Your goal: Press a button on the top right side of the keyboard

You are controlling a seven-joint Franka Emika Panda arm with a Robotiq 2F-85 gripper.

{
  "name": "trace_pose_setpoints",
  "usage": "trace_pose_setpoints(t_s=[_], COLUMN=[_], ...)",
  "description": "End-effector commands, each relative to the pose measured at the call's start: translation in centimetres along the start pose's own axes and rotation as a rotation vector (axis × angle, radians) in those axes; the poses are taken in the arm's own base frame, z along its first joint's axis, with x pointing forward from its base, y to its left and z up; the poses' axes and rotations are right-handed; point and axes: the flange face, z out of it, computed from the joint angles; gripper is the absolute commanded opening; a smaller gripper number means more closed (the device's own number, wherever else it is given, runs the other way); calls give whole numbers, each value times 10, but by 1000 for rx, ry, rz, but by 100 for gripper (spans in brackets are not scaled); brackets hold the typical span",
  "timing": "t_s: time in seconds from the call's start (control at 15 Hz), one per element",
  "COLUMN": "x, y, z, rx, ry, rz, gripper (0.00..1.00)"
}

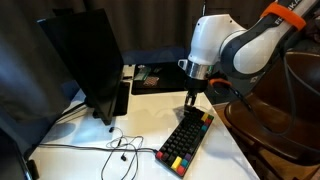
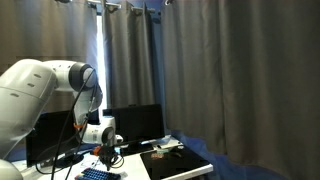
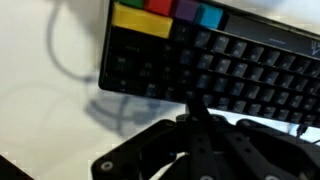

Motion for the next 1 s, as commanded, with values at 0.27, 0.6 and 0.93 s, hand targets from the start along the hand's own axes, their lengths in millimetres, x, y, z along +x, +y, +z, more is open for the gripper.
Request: trace_pose_setpoints(t_s=[0.27, 0.6, 0.93], x=[11, 14, 15], y=[-9, -6, -3], z=[11, 14, 14], rx=[1, -2, -10], ry=[3, 8, 12], rz=[7, 8, 4], gripper=[0, 0, 0])
